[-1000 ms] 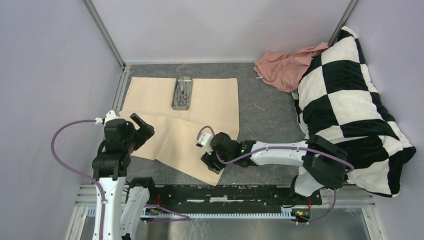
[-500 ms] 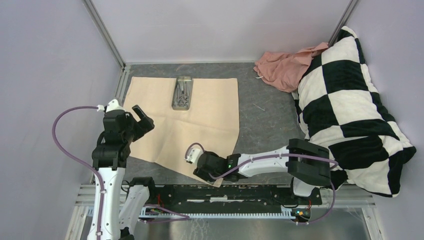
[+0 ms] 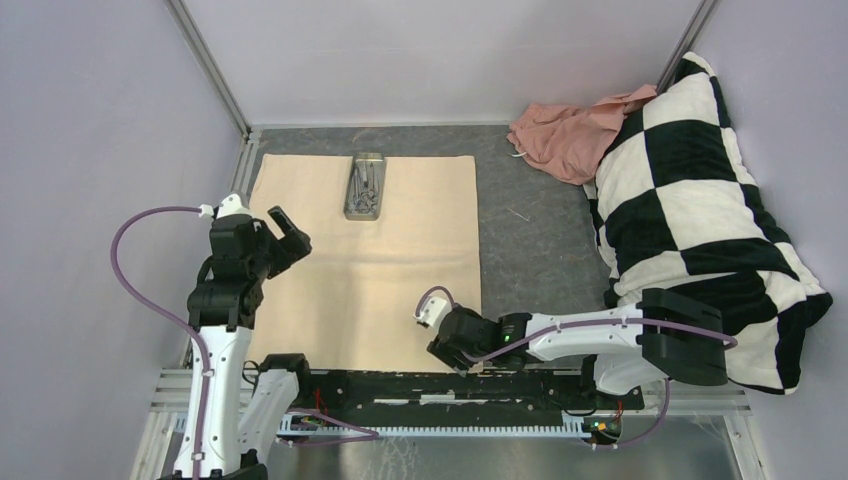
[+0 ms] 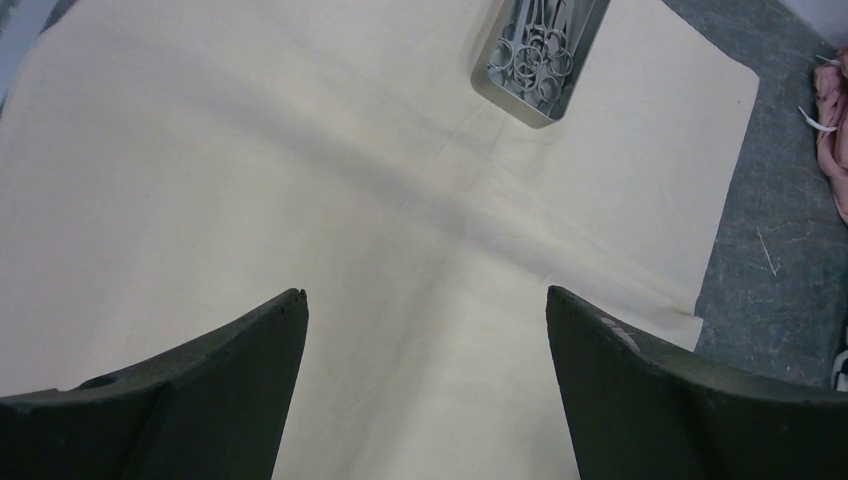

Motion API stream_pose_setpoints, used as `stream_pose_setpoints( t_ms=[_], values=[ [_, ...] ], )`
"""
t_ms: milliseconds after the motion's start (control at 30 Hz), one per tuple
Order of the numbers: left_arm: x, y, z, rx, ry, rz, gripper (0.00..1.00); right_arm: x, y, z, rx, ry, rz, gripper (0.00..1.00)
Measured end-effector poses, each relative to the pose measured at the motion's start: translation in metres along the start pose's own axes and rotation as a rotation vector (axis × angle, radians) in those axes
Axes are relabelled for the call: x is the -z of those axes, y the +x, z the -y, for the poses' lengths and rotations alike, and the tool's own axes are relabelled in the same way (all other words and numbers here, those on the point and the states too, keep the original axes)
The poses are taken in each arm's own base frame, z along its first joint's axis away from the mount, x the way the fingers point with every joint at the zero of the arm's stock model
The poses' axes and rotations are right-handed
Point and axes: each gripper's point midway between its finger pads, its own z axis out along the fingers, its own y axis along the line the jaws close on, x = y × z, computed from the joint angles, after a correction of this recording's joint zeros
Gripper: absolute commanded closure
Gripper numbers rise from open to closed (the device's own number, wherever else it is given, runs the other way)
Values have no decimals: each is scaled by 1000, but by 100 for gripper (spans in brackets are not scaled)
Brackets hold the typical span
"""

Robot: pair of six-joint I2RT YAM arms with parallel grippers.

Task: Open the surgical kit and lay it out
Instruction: Smooth out the surgical kit at the center of the board.

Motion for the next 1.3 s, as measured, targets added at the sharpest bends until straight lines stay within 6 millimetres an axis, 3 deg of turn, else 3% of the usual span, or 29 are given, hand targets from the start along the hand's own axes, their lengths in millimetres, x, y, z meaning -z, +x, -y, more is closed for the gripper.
stream_pose_setpoints(
  t_ms=[133, 267, 333, 500, 600, 800, 933, 1100, 1200, 1300],
  values=[
    [-7, 10, 1, 18, 12, -28, 6, 9, 10, 10, 4, 14, -30, 29],
    [-10, 15, 3, 44, 20, -47, 6, 14, 6, 5, 28, -29, -37, 22],
    [-11, 15, 5, 56, 29, -49, 5, 16, -10, 3, 34, -35, -6, 20],
    [-19, 17, 14, 71, 60, -81, 5, 9, -74, 12, -32, -14, 128, 20],
    [-25, 22, 17, 71, 69, -117, 5, -6, -89, 25, -64, 33, 144, 20],
    [-33, 23, 23, 72, 101, -130, 4, -36, -70, 22, -48, 69, 55, 21],
    [-47, 22, 28, 73, 112, -149, 4, -36, -55, 9, -47, 47, 36, 21],
    [-80, 26, 35, 88, 114, -205, 4, -26, -64, 7, -66, 29, 73, 15],
    [-97, 19, 42, 122, 120, -194, 4, -18, -91, 31, -121, 62, 144, 13],
    [-115, -3, 51, 167, 120, -137, 3, -12, -137, 83, -228, 154, 265, 11]
  ],
)
